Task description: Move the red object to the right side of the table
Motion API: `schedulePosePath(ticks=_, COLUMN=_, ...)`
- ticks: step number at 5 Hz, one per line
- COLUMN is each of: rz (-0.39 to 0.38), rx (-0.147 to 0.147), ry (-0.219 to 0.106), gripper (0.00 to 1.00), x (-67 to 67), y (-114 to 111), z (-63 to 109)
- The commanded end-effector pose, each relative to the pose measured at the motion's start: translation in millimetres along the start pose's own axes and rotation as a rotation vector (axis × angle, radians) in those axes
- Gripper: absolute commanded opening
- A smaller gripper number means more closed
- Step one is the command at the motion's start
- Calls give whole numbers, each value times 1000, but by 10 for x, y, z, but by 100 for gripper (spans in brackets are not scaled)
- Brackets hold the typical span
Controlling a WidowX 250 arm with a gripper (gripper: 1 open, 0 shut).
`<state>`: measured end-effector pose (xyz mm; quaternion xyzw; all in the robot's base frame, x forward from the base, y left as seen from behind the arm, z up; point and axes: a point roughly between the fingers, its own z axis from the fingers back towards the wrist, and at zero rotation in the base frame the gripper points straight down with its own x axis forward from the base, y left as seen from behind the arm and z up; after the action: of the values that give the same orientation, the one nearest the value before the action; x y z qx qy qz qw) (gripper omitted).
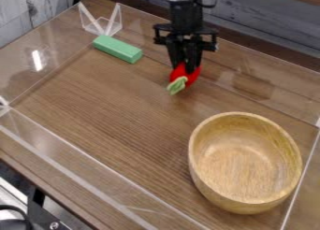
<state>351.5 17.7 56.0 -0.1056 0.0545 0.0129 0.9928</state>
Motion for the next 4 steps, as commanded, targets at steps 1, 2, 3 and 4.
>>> schedulePosePath(ticks=1, rz=-57, rx=15, ry=-91, gripper=0, x=18, y=-129, z=296)
schedulePosePath(ticks=2, rz=-85, rx=13, ry=-86, gripper=0, x=16, y=-213, z=262)
schedulePosePath(ticks=3, rz=-116, rx=11, ry=-81, gripper=0, x=21, y=-322, z=224)
schedulePosePath(ticks=4, rz=-138, rx=2, ry=-86, gripper=0, x=15, y=-390, z=251)
